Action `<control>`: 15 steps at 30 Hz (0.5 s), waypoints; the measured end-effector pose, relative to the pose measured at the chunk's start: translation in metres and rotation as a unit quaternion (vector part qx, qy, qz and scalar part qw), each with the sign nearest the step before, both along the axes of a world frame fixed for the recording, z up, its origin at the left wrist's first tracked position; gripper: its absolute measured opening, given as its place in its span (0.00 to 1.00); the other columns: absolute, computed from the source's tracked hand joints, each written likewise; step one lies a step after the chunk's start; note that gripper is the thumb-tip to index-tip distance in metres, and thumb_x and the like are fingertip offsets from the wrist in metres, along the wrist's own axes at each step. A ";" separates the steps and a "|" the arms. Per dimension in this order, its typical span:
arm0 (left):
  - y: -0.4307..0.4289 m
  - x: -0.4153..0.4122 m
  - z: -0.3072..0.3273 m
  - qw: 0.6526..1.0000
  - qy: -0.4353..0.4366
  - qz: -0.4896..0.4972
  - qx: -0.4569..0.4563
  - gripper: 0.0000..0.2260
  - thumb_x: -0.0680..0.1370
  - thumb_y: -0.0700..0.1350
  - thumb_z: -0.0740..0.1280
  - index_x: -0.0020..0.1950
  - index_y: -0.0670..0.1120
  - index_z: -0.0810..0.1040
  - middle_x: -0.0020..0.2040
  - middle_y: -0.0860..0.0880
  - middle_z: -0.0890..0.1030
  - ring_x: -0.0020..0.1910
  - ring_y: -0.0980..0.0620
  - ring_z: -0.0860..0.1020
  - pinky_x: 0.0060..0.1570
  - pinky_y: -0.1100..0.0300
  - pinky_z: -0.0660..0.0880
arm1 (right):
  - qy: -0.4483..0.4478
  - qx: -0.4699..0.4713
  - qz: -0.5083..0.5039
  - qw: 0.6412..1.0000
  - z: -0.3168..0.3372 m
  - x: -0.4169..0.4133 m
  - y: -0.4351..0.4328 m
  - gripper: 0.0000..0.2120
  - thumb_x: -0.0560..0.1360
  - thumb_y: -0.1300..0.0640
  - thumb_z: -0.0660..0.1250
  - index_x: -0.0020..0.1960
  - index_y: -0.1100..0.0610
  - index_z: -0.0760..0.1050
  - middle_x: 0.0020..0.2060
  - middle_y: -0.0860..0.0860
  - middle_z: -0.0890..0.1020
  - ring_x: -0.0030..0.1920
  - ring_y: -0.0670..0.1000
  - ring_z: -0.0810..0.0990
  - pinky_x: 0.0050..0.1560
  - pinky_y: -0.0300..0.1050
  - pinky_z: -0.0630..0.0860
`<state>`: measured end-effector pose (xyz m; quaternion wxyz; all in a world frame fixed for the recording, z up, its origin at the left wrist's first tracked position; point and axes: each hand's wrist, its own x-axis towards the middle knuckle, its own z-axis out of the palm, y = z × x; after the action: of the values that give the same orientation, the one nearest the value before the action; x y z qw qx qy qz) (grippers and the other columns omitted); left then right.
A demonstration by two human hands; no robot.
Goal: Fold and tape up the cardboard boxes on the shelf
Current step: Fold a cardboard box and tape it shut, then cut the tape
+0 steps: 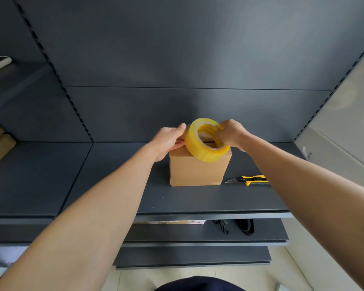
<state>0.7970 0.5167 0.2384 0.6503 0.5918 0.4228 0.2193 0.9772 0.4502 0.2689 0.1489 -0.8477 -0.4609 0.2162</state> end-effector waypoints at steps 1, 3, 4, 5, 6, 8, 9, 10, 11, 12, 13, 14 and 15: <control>0.001 0.001 0.001 1.000 0.019 -0.016 0.017 0.22 0.79 0.56 0.61 0.61 0.39 0.78 0.58 0.43 0.80 0.58 0.49 0.78 0.60 0.58 0.74 | -0.006 0.001 0.000 1.000 0.003 0.003 0.000 0.07 0.77 0.59 0.59 0.45 0.60 0.73 0.39 0.54 0.74 0.34 0.51 0.69 0.31 0.42 0.66; 0.000 0.002 0.003 0.996 0.057 -0.043 0.045 0.29 0.75 0.63 0.63 0.62 0.41 0.78 0.59 0.45 0.80 0.59 0.50 0.78 0.63 0.56 0.73 | 0.007 0.006 0.000 1.000 0.006 0.010 -0.001 0.08 0.78 0.56 0.58 0.49 0.59 0.72 0.41 0.54 0.74 0.38 0.52 0.71 0.36 0.44 0.69; 0.000 0.002 0.005 0.995 0.065 -0.052 0.053 0.32 0.72 0.67 0.63 0.62 0.42 0.78 0.60 0.45 0.79 0.60 0.50 0.77 0.64 0.56 0.72 | 0.029 0.016 -0.004 0.999 0.008 0.012 -0.002 0.08 0.79 0.55 0.59 0.52 0.59 0.72 0.43 0.54 0.74 0.39 0.53 0.72 0.38 0.46 0.71; -0.001 0.001 0.007 0.995 0.064 -0.060 0.057 0.37 0.67 0.70 0.63 0.62 0.42 0.78 0.60 0.46 0.79 0.61 0.50 0.77 0.64 0.56 0.72 | 0.052 0.028 -0.007 0.998 0.010 0.014 -0.002 0.09 0.78 0.54 0.59 0.55 0.58 0.71 0.44 0.54 0.74 0.41 0.54 0.74 0.40 0.47 0.72; -0.002 -0.001 0.008 0.994 0.059 -0.068 0.058 0.42 0.61 0.73 0.64 0.61 0.42 0.78 0.60 0.46 0.79 0.61 0.50 0.76 0.64 0.57 0.72 | 0.071 0.036 -0.008 0.997 0.012 0.016 -0.002 0.10 0.78 0.54 0.60 0.57 0.57 0.71 0.45 0.54 0.75 0.41 0.54 0.75 0.41 0.48 0.73; -0.002 -0.005 0.009 0.994 0.051 -0.082 0.059 0.51 0.50 0.77 0.65 0.61 0.42 0.78 0.59 0.47 0.79 0.60 0.52 0.76 0.64 0.59 0.71 | 0.113 0.051 -0.013 0.992 0.015 0.020 -0.002 0.11 0.78 0.55 0.61 0.59 0.56 0.69 0.46 0.54 0.76 0.41 0.54 0.77 0.41 0.48 0.74; -0.001 -0.007 0.009 0.993 0.047 -0.088 0.055 0.54 0.48 0.78 0.65 0.62 0.41 0.77 0.60 0.47 0.78 0.60 0.52 0.76 0.64 0.60 0.70 | 0.139 0.064 -0.021 0.988 0.017 0.022 -0.001 0.11 0.77 0.57 0.61 0.59 0.55 0.68 0.45 0.55 0.77 0.40 0.54 0.79 0.40 0.48 0.75; 0.000 -0.009 0.009 0.994 0.042 -0.093 0.048 0.55 0.49 0.77 0.64 0.64 0.40 0.75 0.62 0.47 0.77 0.60 0.52 0.76 0.65 0.60 0.70 | 0.156 0.080 -0.028 0.984 0.019 0.024 -0.001 0.12 0.77 0.59 0.61 0.59 0.55 0.68 0.44 0.55 0.77 0.39 0.53 0.79 0.39 0.47 0.76; 0.001 -0.009 0.009 0.994 0.039 -0.096 0.039 0.53 0.53 0.76 0.63 0.66 0.39 0.73 0.64 0.46 0.76 0.61 0.52 0.75 0.65 0.60 0.69 | 0.157 0.096 -0.032 0.982 0.021 0.026 -0.001 0.13 0.76 0.62 0.61 0.60 0.55 0.69 0.43 0.54 0.77 0.38 0.52 0.79 0.38 0.45 0.75; 0.002 -0.010 0.008 0.994 0.040 -0.098 0.034 0.50 0.58 0.74 0.62 0.68 0.38 0.72 0.65 0.45 0.75 0.62 0.52 0.75 0.65 0.61 0.69 | 0.143 0.110 -0.032 0.983 0.023 0.028 -0.001 0.15 0.75 0.64 0.60 0.60 0.55 0.70 0.40 0.53 0.76 0.37 0.51 0.77 0.36 0.43 0.74; 0.004 -0.009 0.007 0.994 0.045 -0.099 0.032 0.45 0.65 0.71 0.60 0.69 0.37 0.71 0.66 0.45 0.74 0.62 0.51 0.74 0.65 0.61 0.69 | 0.123 0.121 -0.026 0.985 0.024 0.029 0.000 0.16 0.73 0.66 0.60 0.60 0.56 0.71 0.39 0.52 0.75 0.35 0.50 0.75 0.34 0.41 0.72; 0.006 -0.008 0.004 0.994 0.048 -0.095 0.031 0.38 0.72 0.67 0.58 0.69 0.37 0.70 0.66 0.45 0.74 0.62 0.51 0.74 0.64 0.62 0.69 | 0.099 0.133 -0.016 0.986 0.025 0.029 0.000 0.17 0.72 0.68 0.60 0.59 0.56 0.73 0.38 0.51 0.74 0.34 0.49 0.73 0.31 0.39 0.69; 0.007 -0.007 0.002 0.994 0.049 -0.088 0.031 0.31 0.78 0.61 0.56 0.68 0.36 0.70 0.66 0.44 0.74 0.62 0.51 0.74 0.63 0.62 0.70 | 0.078 0.147 -0.004 0.986 0.026 0.028 0.002 0.17 0.71 0.69 0.60 0.58 0.58 0.74 0.39 0.52 0.73 0.33 0.50 0.71 0.29 0.39 0.67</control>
<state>0.7897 0.5238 0.2403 0.6271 0.6568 0.3928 0.1451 1.0051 0.4520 0.2947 0.3081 -0.7988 -0.4718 0.2107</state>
